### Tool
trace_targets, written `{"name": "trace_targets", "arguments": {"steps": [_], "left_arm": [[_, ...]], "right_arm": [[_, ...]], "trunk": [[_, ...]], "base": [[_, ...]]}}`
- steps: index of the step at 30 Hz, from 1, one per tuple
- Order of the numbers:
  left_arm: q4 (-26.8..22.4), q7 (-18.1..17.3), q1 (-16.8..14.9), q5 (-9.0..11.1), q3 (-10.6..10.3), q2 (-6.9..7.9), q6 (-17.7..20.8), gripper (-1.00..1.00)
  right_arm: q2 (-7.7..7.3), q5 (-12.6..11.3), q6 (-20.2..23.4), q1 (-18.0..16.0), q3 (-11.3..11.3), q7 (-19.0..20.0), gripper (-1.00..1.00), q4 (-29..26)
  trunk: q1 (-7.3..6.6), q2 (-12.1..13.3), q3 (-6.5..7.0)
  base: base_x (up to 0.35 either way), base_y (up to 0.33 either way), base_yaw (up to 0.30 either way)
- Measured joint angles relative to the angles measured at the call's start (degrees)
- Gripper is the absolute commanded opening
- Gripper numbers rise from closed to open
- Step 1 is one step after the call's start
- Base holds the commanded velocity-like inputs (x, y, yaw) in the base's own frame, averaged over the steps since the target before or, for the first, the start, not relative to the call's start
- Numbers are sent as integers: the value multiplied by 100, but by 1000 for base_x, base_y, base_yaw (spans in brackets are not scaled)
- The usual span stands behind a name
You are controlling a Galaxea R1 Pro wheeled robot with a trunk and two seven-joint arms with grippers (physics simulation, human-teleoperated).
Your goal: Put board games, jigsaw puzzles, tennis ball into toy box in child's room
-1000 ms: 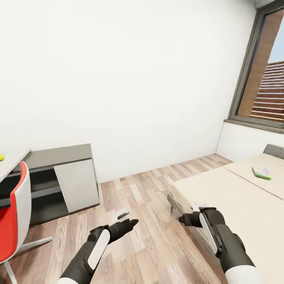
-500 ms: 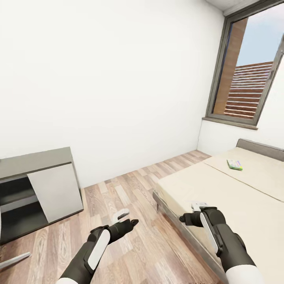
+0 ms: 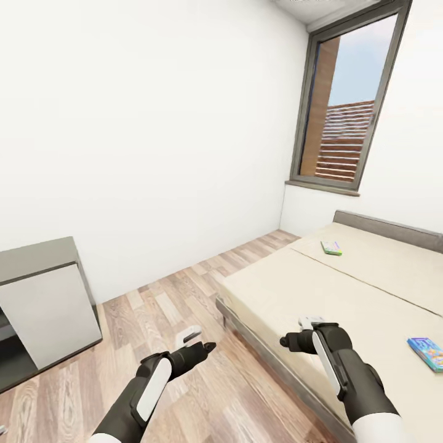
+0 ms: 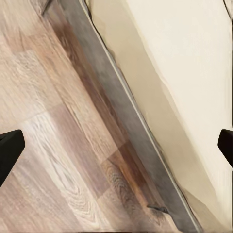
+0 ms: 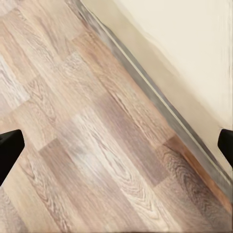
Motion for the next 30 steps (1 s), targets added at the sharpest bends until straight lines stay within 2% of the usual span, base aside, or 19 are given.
{"name": "trace_targets", "arguments": {"steps": [30], "left_arm": [[0,-66,8,10,-7,2,-43,100]], "right_arm": [[3,10,0,6,1,1,100,0]], "trunk": [[0,0,-62]], "base": [[0,0,-285]]}}
